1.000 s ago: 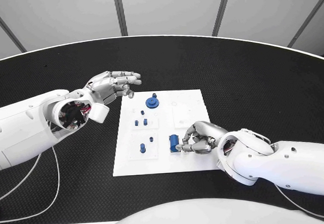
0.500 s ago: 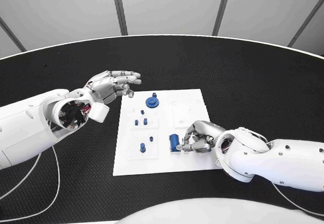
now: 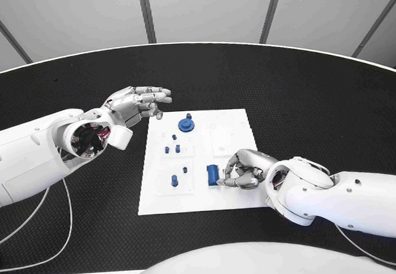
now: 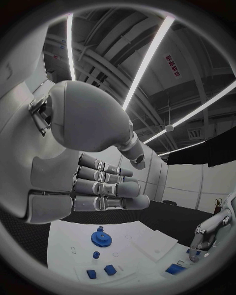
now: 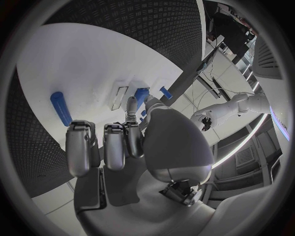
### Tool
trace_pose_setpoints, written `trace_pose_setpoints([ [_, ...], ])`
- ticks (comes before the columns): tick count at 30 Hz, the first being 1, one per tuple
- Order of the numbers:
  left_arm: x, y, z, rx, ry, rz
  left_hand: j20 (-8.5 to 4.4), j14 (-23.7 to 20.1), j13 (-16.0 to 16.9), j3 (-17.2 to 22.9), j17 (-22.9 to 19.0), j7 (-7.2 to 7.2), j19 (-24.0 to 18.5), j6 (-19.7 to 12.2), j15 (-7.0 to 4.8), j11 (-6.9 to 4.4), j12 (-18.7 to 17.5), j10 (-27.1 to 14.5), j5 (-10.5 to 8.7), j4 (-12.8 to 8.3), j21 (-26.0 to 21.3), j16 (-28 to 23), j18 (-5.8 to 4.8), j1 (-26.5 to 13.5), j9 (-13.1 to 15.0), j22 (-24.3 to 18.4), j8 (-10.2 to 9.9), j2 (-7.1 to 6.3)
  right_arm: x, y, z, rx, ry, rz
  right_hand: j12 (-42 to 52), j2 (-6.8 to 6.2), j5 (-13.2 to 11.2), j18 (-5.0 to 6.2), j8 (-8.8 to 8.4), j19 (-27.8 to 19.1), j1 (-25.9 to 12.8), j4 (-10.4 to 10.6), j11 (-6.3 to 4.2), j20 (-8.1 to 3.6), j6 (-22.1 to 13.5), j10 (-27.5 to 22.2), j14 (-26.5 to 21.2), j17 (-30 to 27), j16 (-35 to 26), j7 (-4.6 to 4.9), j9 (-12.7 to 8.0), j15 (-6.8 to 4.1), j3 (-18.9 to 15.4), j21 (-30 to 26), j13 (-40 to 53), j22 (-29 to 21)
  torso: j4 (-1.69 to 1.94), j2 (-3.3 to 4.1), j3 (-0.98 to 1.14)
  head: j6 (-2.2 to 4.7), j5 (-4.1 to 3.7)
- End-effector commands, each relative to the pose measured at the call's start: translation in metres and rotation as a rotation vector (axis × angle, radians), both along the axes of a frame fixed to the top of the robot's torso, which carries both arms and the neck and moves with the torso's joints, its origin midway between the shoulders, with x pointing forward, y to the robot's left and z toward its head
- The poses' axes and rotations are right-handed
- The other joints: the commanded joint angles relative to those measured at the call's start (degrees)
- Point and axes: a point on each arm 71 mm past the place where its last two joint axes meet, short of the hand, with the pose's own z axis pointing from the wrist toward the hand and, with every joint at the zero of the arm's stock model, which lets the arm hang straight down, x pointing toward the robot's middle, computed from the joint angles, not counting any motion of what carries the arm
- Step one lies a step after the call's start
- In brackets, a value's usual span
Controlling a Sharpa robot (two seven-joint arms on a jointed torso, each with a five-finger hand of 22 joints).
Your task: Assemble the parts on the task board
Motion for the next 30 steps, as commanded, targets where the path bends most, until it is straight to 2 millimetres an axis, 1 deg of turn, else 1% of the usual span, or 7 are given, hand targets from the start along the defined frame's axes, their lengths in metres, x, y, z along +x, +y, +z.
trace_pose_setpoints([
  [1, 0.0, 0.0, 0.0, 0.0, 0.0, 0.001, 0.49, -0.47, 0.07, -0.29, -0.06, 0.01, -0.06, -0.35, 0.0, 0.03, 0.38, -0.51, 0.12, 0.13, -0.19, 0.39, 0.88, 0.17, 0.07, -0.07, -0.36, 0.4, -0.001, -0.001, 0.001, 0.002, -0.001, 0.003, -0.09, -0.52, -0.39, -0.61, -0.05, 4.94, -0.4, -0.07, -0.05, -0.39, 0.16, 3.11, 5.69, 13.26, 0.28, 0.05, -0.06, -0.2, -0.52, 0.06, 10.8, 13.04, -0.05, 0.04, -0.05, -0.02, -0.04],
  [6, 0.0, 0.001, 0.0, 0.001, 0.0, 0.002, 0.49, -0.47, 0.07, -0.29, -0.06, 0.01, -0.06, -0.35, 0.0, 0.03, 0.38, -0.51, 0.12, 0.13, -0.19, 0.39, 0.88, 0.17, 0.07, -0.07, -0.36, 0.4, -0.002, -0.005, 0.002, 0.002, -0.004, -0.005, -0.02, -0.55, -0.41, -0.62, -0.05, 4.96, -0.4, -0.09, -0.05, -0.39, 0.16, 3.14, 5.69, 13.28, 0.28, 0.05, -0.06, -0.2, -0.54, 0.1, 10.85, 13.07, 0.0, 0.04, -0.08, 0.09, -0.02],
  [13, 0.0, 0.001, 0.0, 0.0, 0.0, 0.002, 0.49, -0.52, 0.13, -0.3, -0.13, 0.0, -0.04, -0.36, -0.01, 0.02, 0.5, -0.58, 0.14, 0.19, -0.26, 0.45, 0.89, 0.31, 0.15, -0.13, -0.36, 0.47, 0.0, -0.009, 0.001, 0.004, -0.014, -0.025, 0.14, -0.17, -0.26, -0.63, 0.01, 4.96, -0.06, -0.2, -0.12, -0.37, 0.28, 3.22, 5.7, 13.29, 0.29, -0.06, -0.05, -0.21, -0.26, 0.11, 10.96, 13.09, 0.07, 0.06, -0.1, -0.29, -0.2],
  [20, 0.0, 0.001, 0.0, -0.001, -0.001, 0.001, 0.49, -0.52, 0.13, -0.3, -0.13, 0.0, -0.04, -0.36, -0.01, 0.02, 0.5, -0.58, 0.14, 0.19, -0.26, 0.45, 0.89, 0.31, 0.15, -0.13, -0.36, 0.47, 0.004, -0.006, -0.001, 0.004, -0.018, -0.032, 0.29, 0.1, -0.13, -0.63, 0.05, 4.98, 0.05, -0.17, -0.16, -0.37, 0.37, 3.3, 5.69, 13.26, 0.28, -0.11, -0.05, -0.24, -0.09, 0.14, 11.06, 13.11, 0.05, 0.02, -0.1, -0.31, -0.2],
  [24, -0.001, 0.0, 0.0, -0.002, -0.001, -0.001, 0.49, -0.52, 0.13, -0.3, -0.13, 0.0, -0.04, -0.36, -0.01, 0.02, 0.5, -0.58, 0.14, 0.19, -0.26, 0.45, 0.89, 0.31, 0.15, -0.13, -0.36, 0.47, 0.006, -0.004, -0.002, 0.002, -0.018, -0.036, 0.41, 0.25, -0.03, -0.63, 0.07, 4.97, 0.12, -0.18, -0.18, -0.37, 0.41, 3.35, 5.69, 13.28, 0.28, -0.14, -0.05, -0.25, 0.01, 0.12, 11.14, 13.1, 0.17, 0.02, -0.14, -0.36, -0.36],
  [28, -0.001, 0.001, 0.0, -0.001, -0.002, 0.002, 0.49, -0.53, 0.15, -0.32, -0.15, 0.01, -0.04, -0.36, -0.01, 0.02, 0.53, -0.6, 0.14, 0.21, -0.27, 0.46, 0.89, 0.33, 0.18, -0.14, -0.36, 0.48, 0.006, -0.011, 0.001, 0.019, -0.043, -0.055, -0.03, 0.36, 0.05, -0.59, 0.05, 4.92, 0.44, -0.28, -0.22, -0.39, 0.34, 3.16, 5.66, 13.12, 0.2, -0.18, -0.06, -0.28, 0.22, -0.02, 10.88, 12.99, -0.05, -0.01, -0.15, -0.27, -0.45],
  [30, 0.0, 0.002, 0.0, -0.001, -0.002, 0.004, 0.49, -0.53, 0.15, -0.32, -0.15, 0.01, -0.04, -0.36, -0.01, 0.02, 0.53, -0.6, 0.14, 0.21, -0.27, 0.46, 0.89, 0.33, 0.18, -0.14, -0.36, 0.48, 0.006, -0.016, 0.005, 0.036, -0.067, -0.064, -0.66, 0.24, 0.62, -0.52, -0.63, 4.8, 0.97, -0.27, -0.01, -0.34, -0.61, 2.85, 5.63, 12.99, 0.14, 0.15, -0.38, -0.17, 0.54, -0.31, 10.53, 12.78, -0.12, -0.07, -0.2, -0.21, -0.54],
])
